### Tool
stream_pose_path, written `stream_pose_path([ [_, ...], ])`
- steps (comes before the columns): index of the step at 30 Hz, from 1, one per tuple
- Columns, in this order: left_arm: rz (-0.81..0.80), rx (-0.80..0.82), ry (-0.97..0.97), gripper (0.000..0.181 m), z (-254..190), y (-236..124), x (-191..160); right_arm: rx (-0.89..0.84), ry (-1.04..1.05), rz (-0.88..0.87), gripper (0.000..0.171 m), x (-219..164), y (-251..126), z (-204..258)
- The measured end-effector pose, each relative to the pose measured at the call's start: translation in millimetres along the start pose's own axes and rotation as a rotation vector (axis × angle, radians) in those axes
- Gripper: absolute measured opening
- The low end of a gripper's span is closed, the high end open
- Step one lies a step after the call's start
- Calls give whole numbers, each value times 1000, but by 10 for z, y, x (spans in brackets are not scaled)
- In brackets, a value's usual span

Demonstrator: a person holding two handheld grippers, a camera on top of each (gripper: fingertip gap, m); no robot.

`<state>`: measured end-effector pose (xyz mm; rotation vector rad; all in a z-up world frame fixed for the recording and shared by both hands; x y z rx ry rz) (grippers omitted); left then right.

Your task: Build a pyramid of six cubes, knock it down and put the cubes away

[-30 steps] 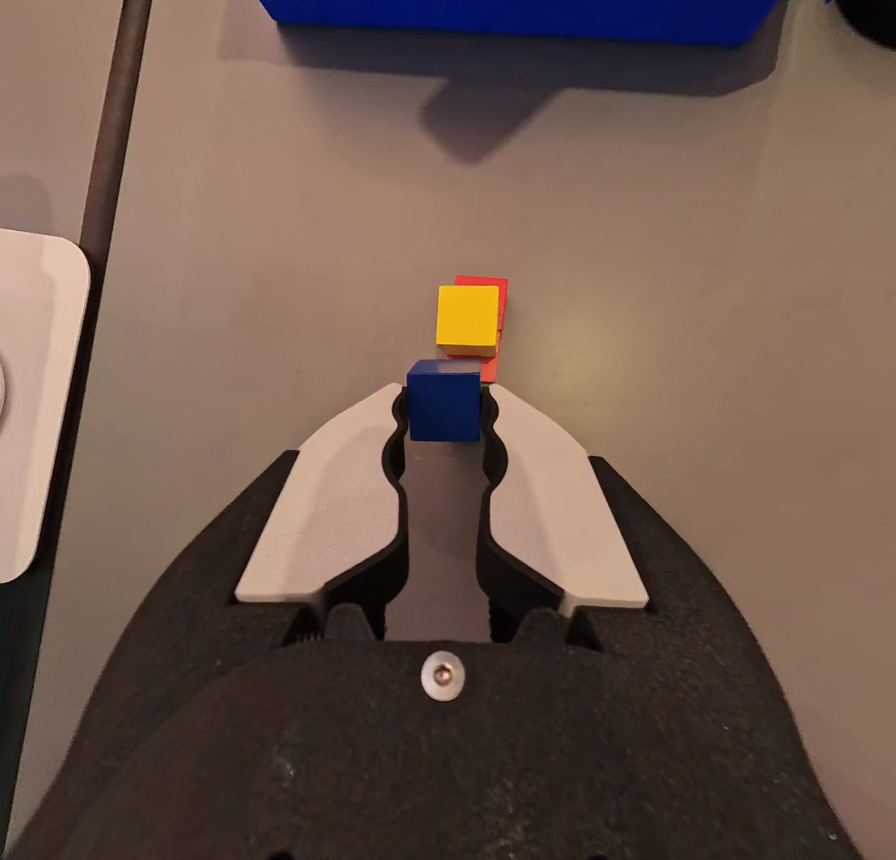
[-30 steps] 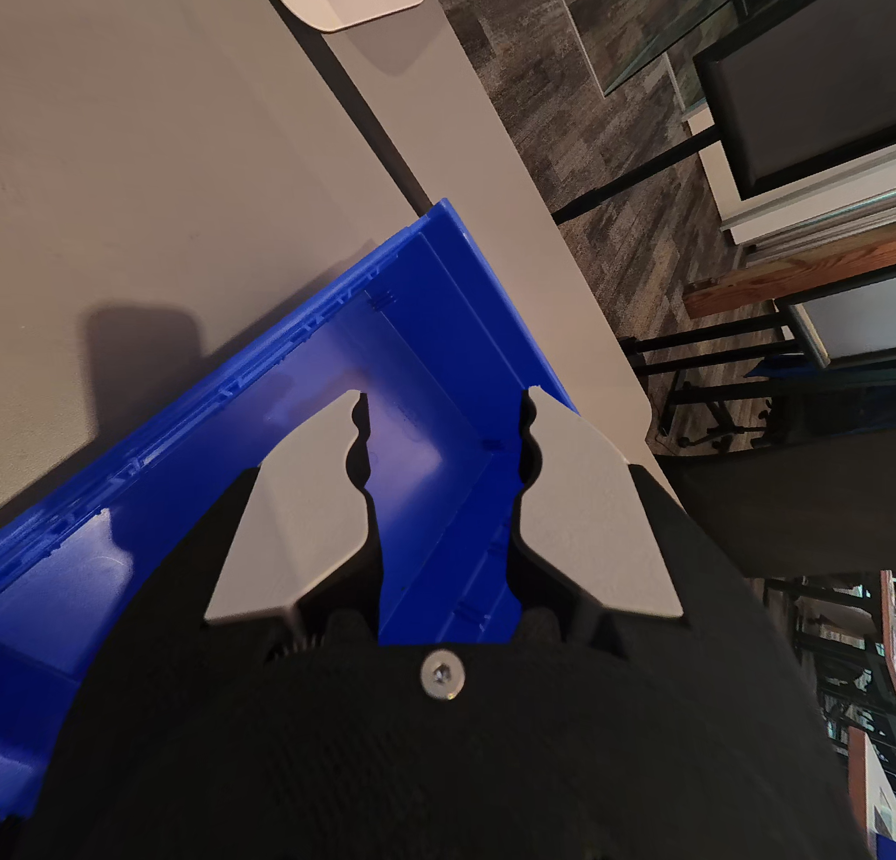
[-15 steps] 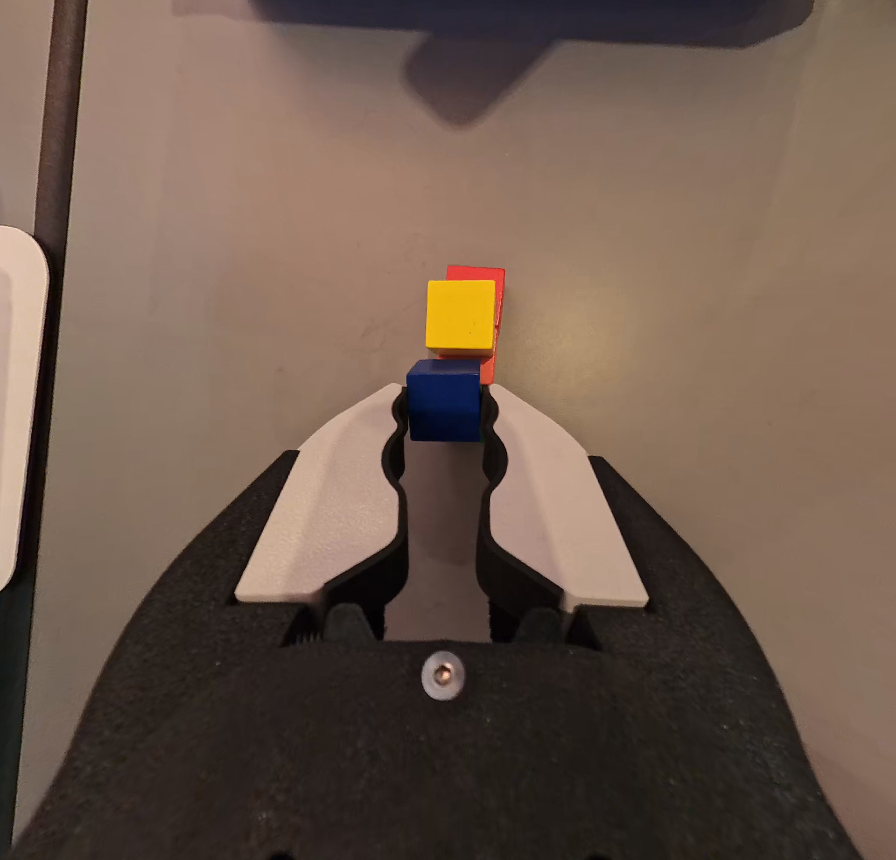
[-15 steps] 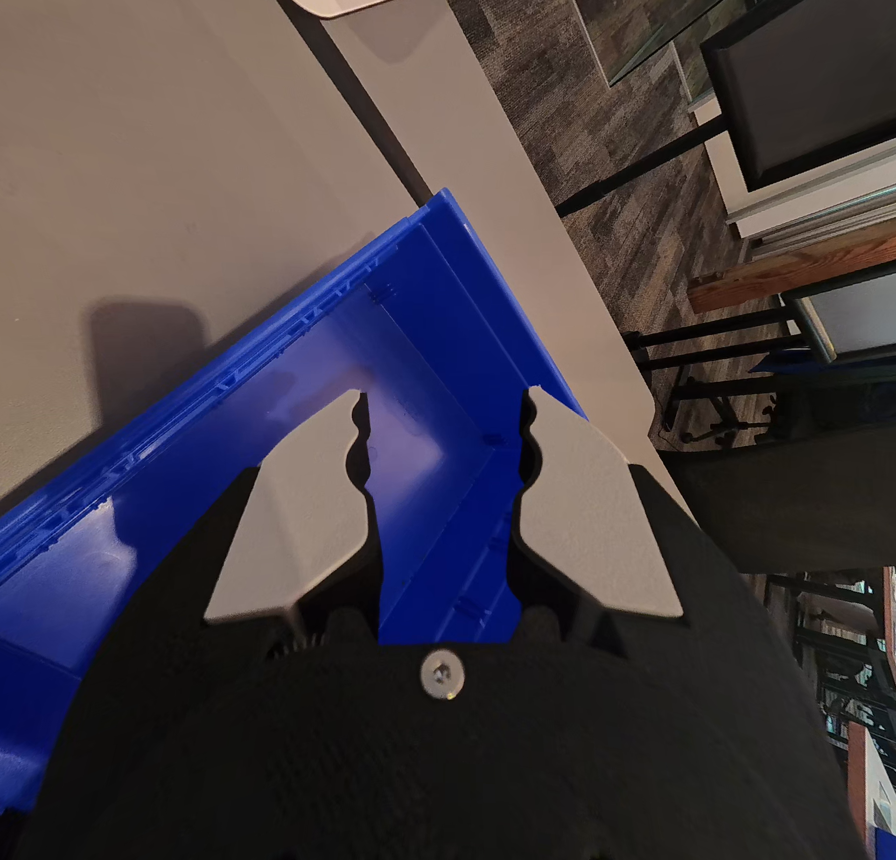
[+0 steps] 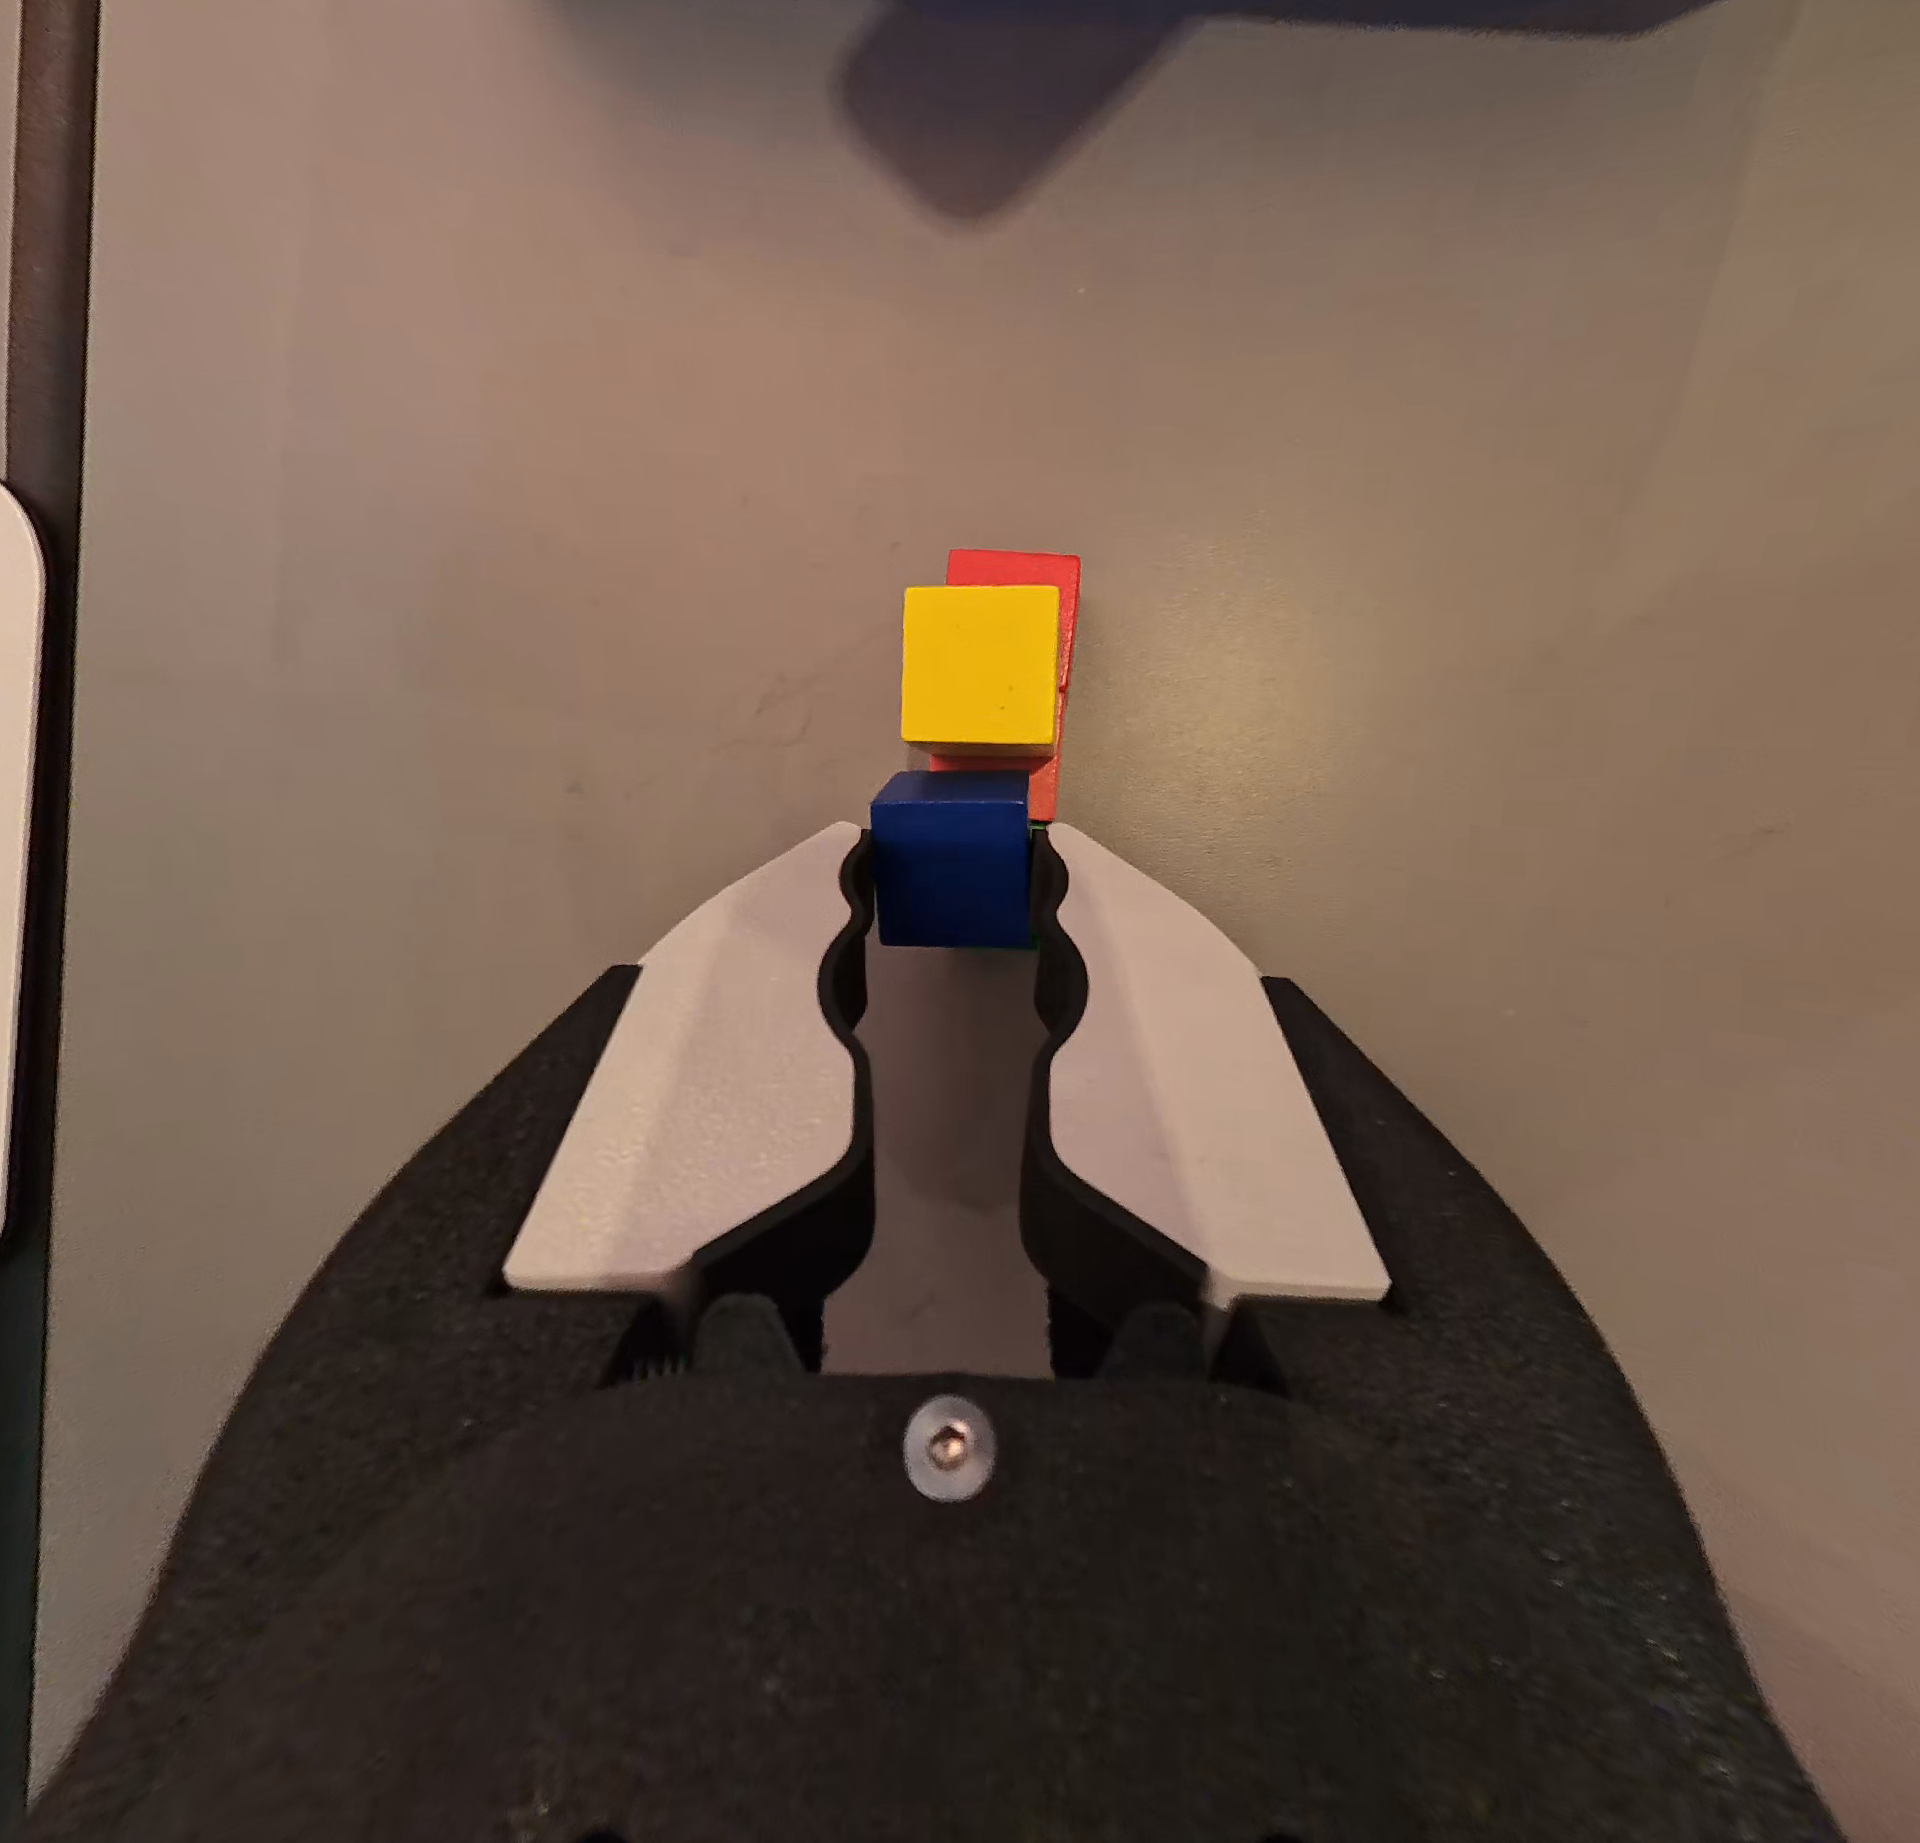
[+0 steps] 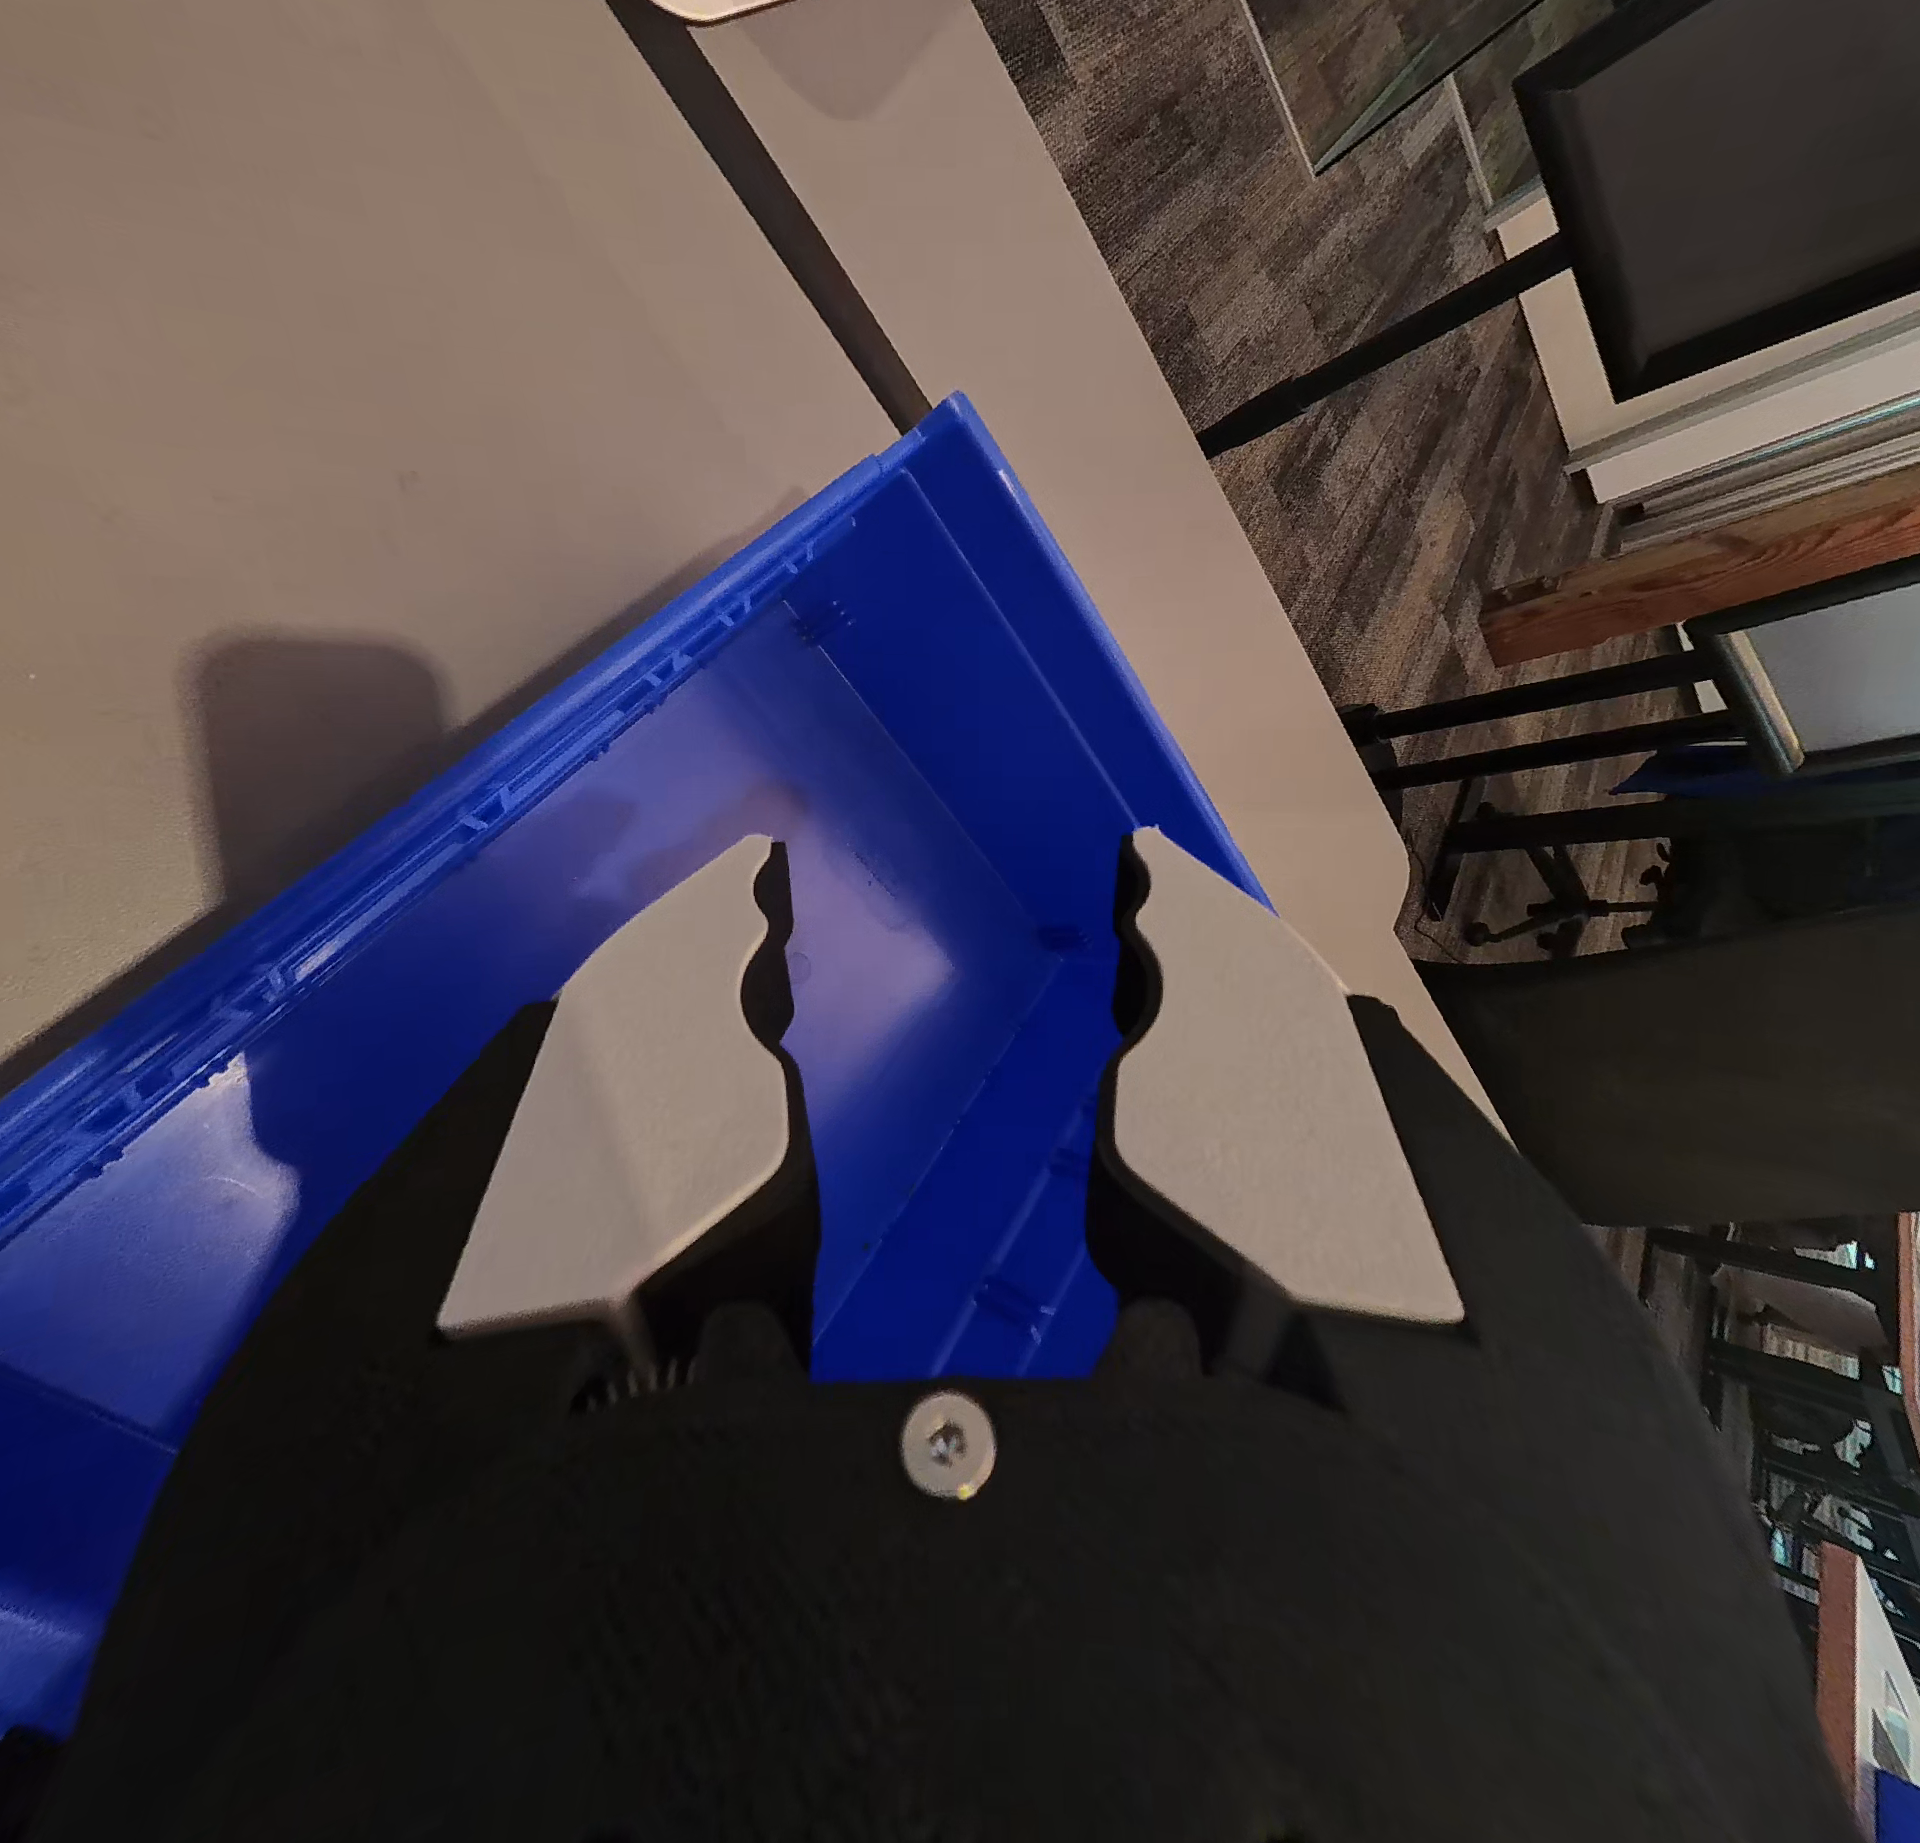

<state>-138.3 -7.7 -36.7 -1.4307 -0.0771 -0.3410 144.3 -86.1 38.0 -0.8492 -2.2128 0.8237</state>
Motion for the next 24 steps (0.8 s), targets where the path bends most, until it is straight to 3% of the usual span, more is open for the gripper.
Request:
stream_pose_path([
  [24, -21, -6, -8, 28, -16, 28, 54, 10, -6, 17, 62, -4, 42, 14],
])
Point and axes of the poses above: each gripper's, where its closed fingertips meet, y out along the fingers, x out of its top, z = x × y across the jaws, the point moved 10 cm from there along -y, back along the fingers, and after that the axes turned 14 degrees about z, right-handed, at the moved point
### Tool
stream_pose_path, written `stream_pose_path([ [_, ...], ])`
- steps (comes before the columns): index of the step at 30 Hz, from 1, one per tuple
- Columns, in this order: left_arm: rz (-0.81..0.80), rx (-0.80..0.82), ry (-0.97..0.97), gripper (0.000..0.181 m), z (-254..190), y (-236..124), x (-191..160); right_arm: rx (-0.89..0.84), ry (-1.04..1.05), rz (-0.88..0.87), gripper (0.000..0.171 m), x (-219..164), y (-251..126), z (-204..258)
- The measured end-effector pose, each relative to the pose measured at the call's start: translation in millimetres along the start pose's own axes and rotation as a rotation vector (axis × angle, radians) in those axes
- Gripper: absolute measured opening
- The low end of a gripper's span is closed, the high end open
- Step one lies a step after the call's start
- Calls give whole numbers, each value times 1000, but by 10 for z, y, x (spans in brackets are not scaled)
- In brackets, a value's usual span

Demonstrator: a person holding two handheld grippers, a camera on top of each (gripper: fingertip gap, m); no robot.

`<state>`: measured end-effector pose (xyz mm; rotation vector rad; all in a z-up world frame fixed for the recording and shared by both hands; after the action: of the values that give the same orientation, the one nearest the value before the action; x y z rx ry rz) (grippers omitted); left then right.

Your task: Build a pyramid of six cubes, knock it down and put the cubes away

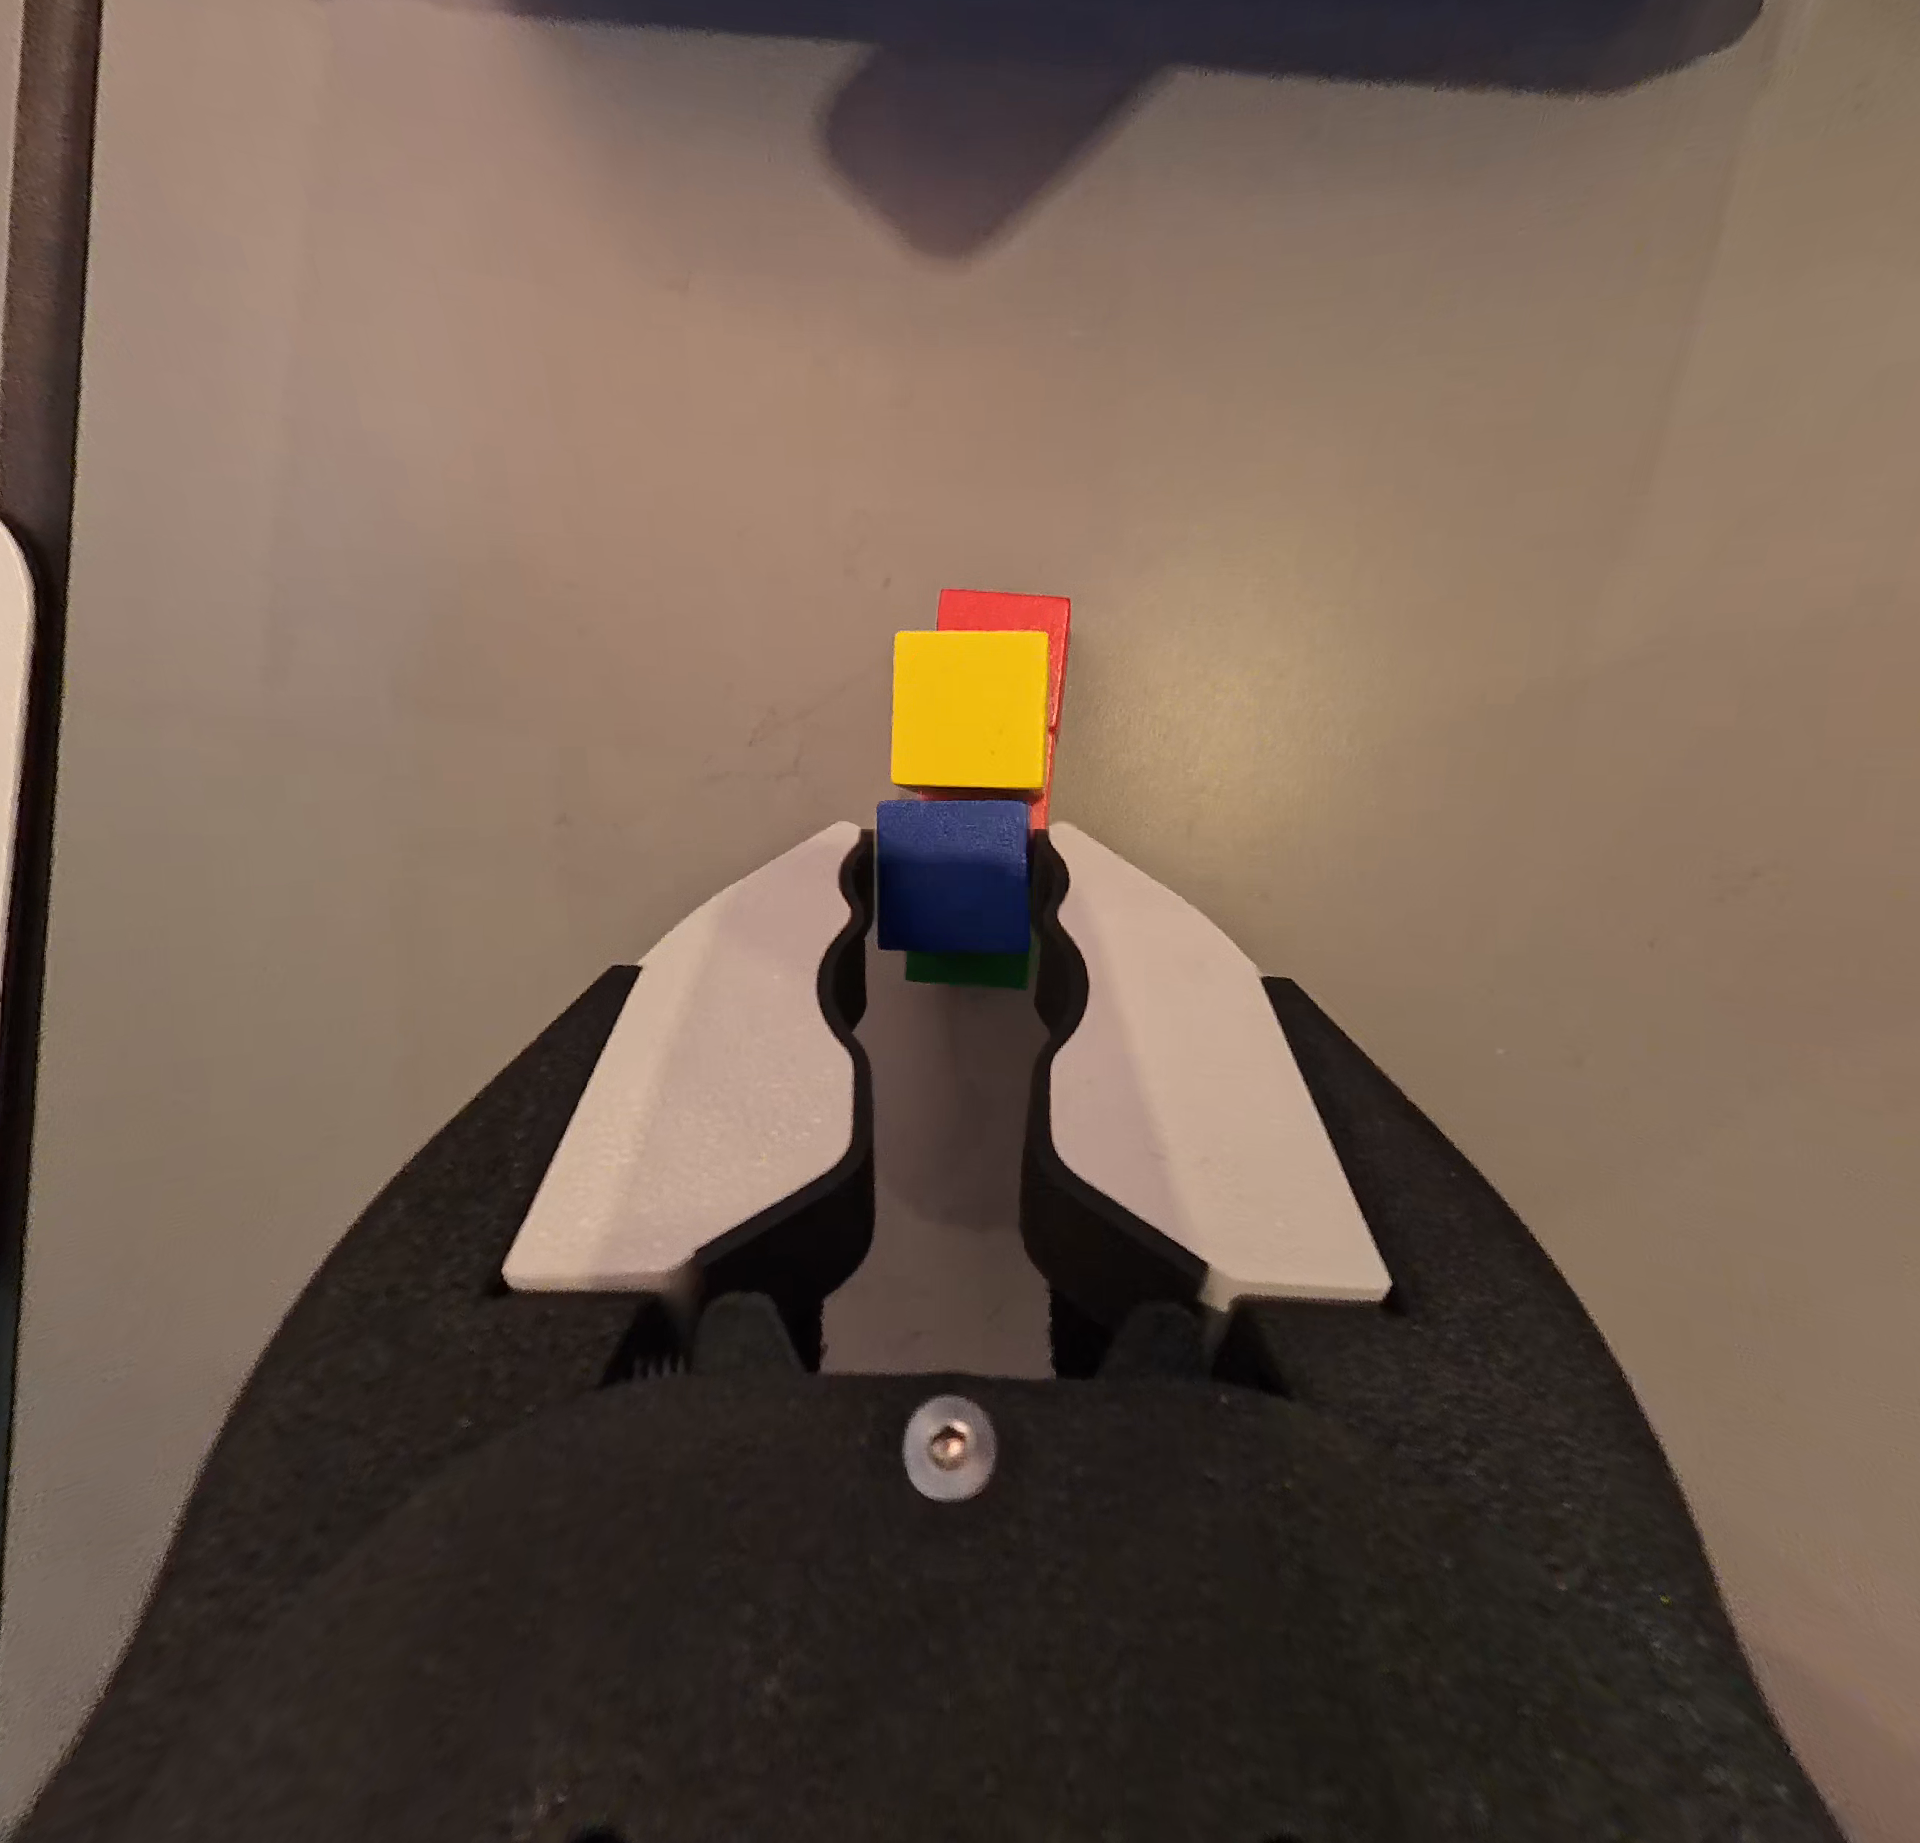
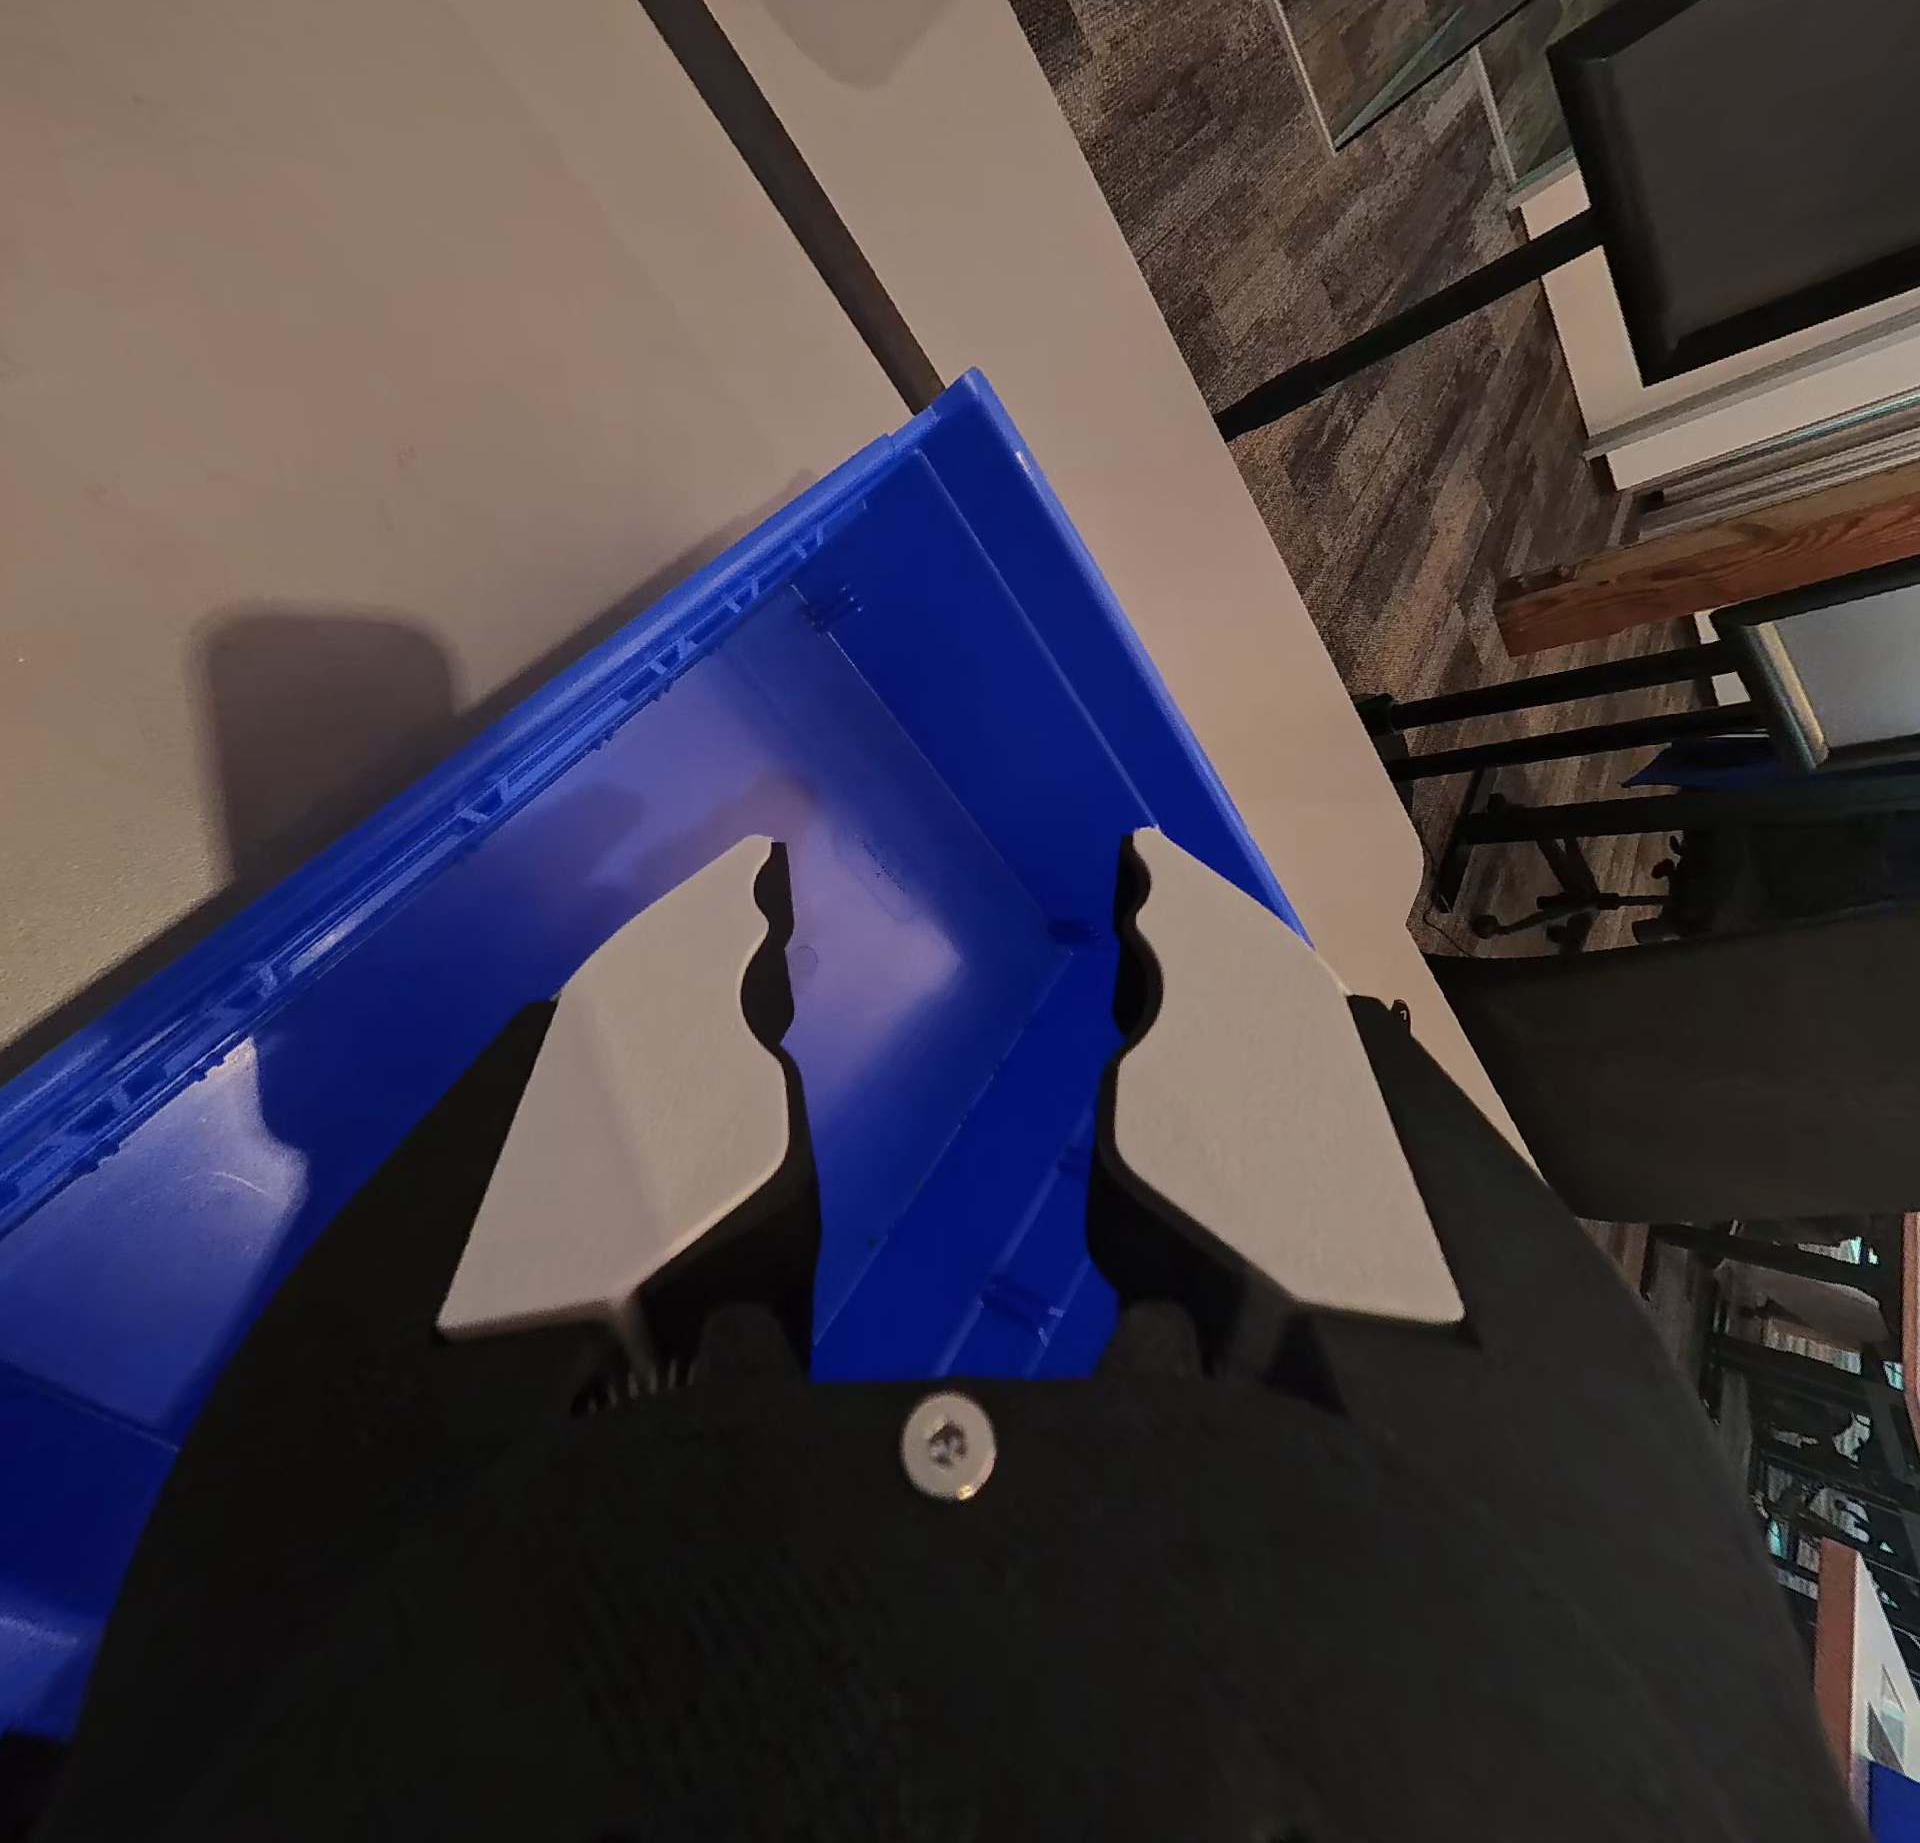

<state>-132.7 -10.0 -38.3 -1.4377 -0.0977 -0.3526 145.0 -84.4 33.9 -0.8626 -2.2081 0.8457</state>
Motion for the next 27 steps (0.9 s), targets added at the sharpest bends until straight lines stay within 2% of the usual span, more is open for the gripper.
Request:
stream_pose_path([
  [4, -21, -42, -32, 39, 11, -39, -4, 1, -3, 4, 62, -3, 5, 1],
  [8, -12, -25, -37, 41, 40, -116, -78, 1, -1, 2, 62, -10, 0, -4],
  [12, -36, -22, -34, 30, 51, -174, -110, 1, 2, 0, 62, -17, -5, -12],
  [20, 6, -17, -18, 32, 16, -112, -91, 0, 8, -4, 62, -28, -8, -24],
  [27, 1, -22, -14, 26, 5, -98, -79, 0, 6, -4, 62, -25, -7, -22],
])
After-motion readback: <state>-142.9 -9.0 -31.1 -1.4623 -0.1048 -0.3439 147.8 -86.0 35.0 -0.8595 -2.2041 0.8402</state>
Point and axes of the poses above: each gripper's, where its closed fingertips meet, y out along the fingers, x out of its top, z = x × y across the jaws, the point moved 10 cm from there along -y, back along the fingers, and after that the axes turned 14 degrees about z, right-handed, at the moved point
